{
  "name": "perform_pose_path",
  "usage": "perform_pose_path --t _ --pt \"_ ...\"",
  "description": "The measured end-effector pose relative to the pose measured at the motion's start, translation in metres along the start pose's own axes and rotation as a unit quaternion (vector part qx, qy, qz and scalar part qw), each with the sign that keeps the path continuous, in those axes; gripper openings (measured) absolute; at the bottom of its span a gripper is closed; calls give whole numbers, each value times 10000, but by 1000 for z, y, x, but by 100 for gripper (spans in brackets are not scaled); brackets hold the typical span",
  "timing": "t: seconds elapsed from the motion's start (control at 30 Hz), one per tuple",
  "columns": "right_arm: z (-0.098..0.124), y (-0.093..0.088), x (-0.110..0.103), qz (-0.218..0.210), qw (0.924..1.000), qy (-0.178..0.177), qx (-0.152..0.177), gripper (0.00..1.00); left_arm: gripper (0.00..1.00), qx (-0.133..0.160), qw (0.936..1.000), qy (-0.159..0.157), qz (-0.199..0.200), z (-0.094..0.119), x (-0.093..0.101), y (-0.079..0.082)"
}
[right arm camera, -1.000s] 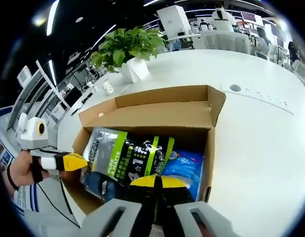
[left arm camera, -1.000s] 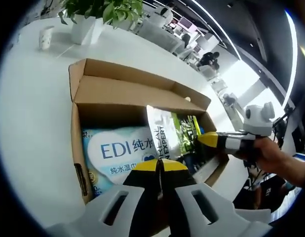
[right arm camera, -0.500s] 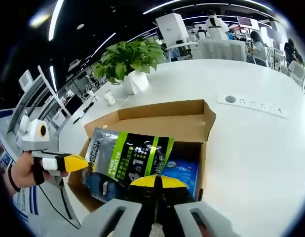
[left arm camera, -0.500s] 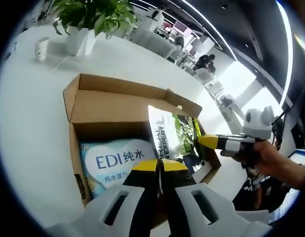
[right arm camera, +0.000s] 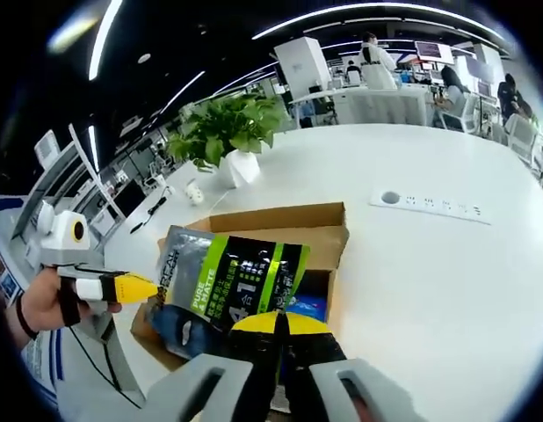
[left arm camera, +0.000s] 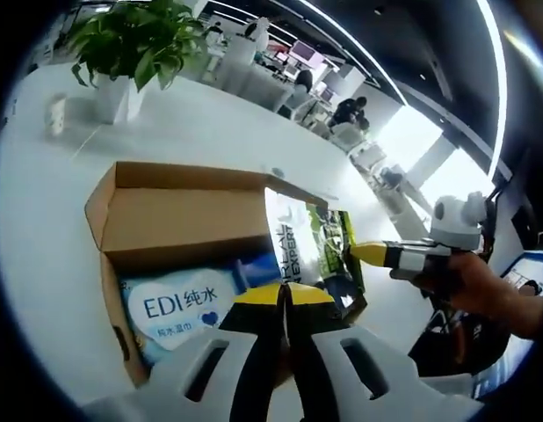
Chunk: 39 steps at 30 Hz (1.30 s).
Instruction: Operate the shoe box by opening the lid, removing the specified soft item, and placing it in the target area until the item is outside and the box remains undamaged.
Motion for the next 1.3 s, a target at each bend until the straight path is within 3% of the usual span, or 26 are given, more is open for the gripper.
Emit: perform_pose_path --t 0.37,0.87,1.13,1.3 --pt "45 -3 38 -161 9992 -271 266 0 0 -48 9986 -354 -383 -21 52 8" --pt "105 -24 106 -494 9953 -733 399 0 0 -389 9920 -875 -820 -66 127 -6" --pt "119 -35 132 -627 9935 -875 373 0 0 -556 9891 -1036 -887 -83 149 -15" --pt "122 -39 143 -709 9928 -909 339 0 0 -663 9881 -1033 -928 -96 152 -21"
Point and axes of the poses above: the point that each gripper's makers call its tool centre point, and the gripper's own axes: z roughly backward along the fingers, x roughly to its right, y roughly out of its top, the point moved 6 cm from there along z, roughly backward along the fingers, and after that the axes turned 15 degrees about -z, right-handed, at the moved point
